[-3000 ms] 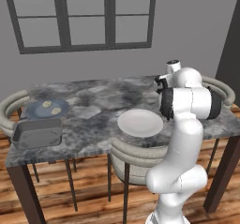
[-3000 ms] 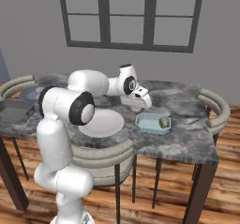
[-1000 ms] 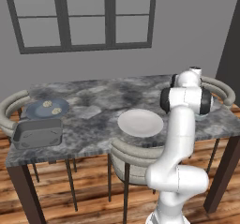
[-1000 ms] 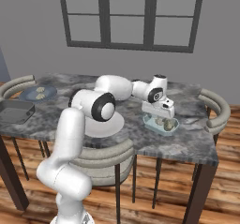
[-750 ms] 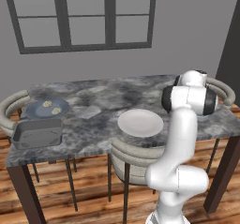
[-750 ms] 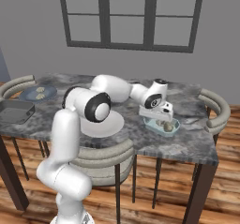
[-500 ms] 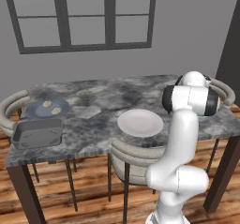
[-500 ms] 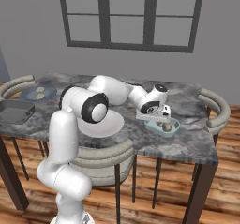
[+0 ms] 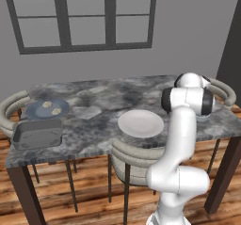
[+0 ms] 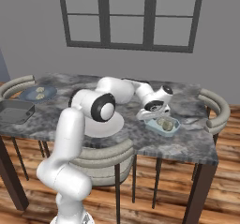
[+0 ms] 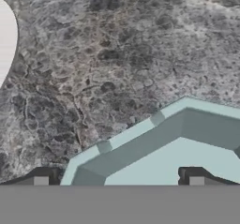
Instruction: Place two dumplings into each of the tupperware containers and then place the containers in the fridge.
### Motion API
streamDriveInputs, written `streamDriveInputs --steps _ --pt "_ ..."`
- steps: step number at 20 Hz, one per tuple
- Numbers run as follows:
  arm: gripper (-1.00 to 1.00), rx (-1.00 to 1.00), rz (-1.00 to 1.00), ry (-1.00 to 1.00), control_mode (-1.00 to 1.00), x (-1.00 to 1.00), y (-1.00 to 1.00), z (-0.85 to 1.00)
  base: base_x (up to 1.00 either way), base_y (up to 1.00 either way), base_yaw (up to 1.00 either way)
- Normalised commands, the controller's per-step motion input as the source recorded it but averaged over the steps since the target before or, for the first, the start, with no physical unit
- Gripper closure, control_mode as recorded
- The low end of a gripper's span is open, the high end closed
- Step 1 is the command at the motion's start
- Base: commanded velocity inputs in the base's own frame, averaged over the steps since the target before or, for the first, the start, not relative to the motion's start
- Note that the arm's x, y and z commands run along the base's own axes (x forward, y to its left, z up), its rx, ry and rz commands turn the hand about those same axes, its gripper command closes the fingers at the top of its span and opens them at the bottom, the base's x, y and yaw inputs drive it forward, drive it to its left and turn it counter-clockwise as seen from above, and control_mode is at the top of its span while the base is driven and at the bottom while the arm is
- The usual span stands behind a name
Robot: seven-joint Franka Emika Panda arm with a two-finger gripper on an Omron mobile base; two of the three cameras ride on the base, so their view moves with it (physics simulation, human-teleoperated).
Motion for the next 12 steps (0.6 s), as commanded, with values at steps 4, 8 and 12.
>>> streamDriveInputs --steps 4,8,12 --pt "-1.0 0.0 0.25 0.15 -1.0 0.16 0.0 -0.29 0.0 0.0 0.0" --pt "-1.0 0.0 0.11 0.08 -1.0 -0.16 0.03 -0.29 0.0 0.0 0.0" --pt "-1.0 -0.01 0.07 0.0 -1.0 -0.36 0.23 0.04 0.0 0.0 0.0"
